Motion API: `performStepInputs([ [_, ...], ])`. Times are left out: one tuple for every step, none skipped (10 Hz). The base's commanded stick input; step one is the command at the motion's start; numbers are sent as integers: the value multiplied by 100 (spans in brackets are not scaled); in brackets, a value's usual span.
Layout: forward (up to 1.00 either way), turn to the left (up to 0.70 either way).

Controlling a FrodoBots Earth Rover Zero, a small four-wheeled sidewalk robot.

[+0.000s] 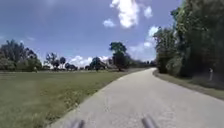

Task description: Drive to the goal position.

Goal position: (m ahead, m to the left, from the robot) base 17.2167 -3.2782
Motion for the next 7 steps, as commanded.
performStepInputs([
  [50, -50],
  [50, -50],
  [50, -50],
  [50, -50],
  [50, -50],
  [50, -30],
  [50, 0],
])
